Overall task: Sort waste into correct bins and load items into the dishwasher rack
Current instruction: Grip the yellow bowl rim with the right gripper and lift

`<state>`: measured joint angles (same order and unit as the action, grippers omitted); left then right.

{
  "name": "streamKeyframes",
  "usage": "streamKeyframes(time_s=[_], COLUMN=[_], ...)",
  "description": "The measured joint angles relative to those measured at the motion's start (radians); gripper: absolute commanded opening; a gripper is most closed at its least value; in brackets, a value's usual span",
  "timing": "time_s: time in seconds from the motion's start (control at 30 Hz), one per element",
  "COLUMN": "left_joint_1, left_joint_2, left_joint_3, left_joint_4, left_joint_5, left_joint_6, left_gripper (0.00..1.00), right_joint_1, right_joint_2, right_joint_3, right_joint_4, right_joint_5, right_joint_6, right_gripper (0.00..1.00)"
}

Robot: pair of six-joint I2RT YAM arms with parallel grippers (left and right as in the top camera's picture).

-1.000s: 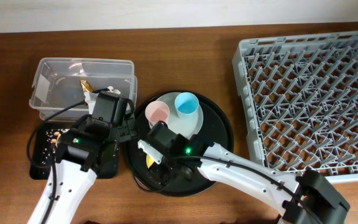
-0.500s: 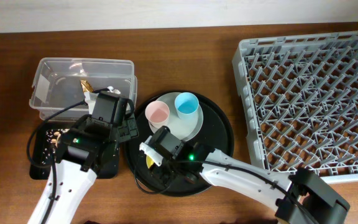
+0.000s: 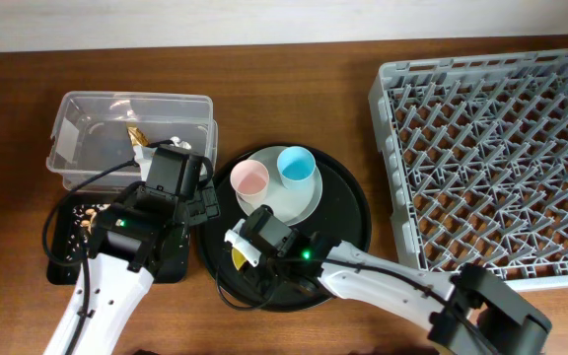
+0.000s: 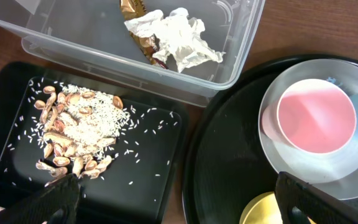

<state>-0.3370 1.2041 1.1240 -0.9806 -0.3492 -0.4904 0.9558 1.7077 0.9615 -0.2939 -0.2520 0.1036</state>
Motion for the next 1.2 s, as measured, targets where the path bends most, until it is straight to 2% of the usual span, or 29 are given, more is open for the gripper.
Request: streamKeyframes(time_s=[0.07,0.17,0.63,0.87,0.9,0.97,1.1,1.2], left_joint_1=[0.0,0.0,0.0,0.0,0.0,0.0,0.0,0.0], left_joint_2=[0.0,0.0,0.0,0.0,0.0,0.0,0.0,0.0], left_joint_3=[0.0,0.0,0.0,0.0,0.0,0.0,0.0,0.0], left_joint_4=[0.0,0.0,0.0,0.0,0.0,0.0,0.0,0.0], left_joint_5=[0.0,0.0,0.0,0.0,0.0,0.0,0.0,0.0], left_joint_6=[0.0,0.0,0.0,0.0,0.0,0.0,0.0,0.0], left_gripper=[0.99,0.99,0.99,0.99,0.99,0.99,0.99,0.99], right_joint_1=[0.0,0.001,0.002,0.002,0.002,0.002,0.002,0.002], right_joint_2=[0.031,0.051,0.01,0.0,-0.001,-0.005,-0.012,-0.012], right_joint_3=[0.0,0.0,0.0,0.0,0.0,0.0,0.002,0.001], right_joint_4=[0.009,0.013,-0.031,-0.055,-0.055,-0.057,-0.066,-0.079], right_joint_5=[0.0,-0.003,-0.003,-0.003,-0.002,0.001,0.003,0.0], right_joint_6=[0.005,0.016,0.031,0.031,0.03,0.028,0.023,0.029], right_gripper=[0.32,0.23,0.16,0.08,0.04,0.04,0.18,0.2])
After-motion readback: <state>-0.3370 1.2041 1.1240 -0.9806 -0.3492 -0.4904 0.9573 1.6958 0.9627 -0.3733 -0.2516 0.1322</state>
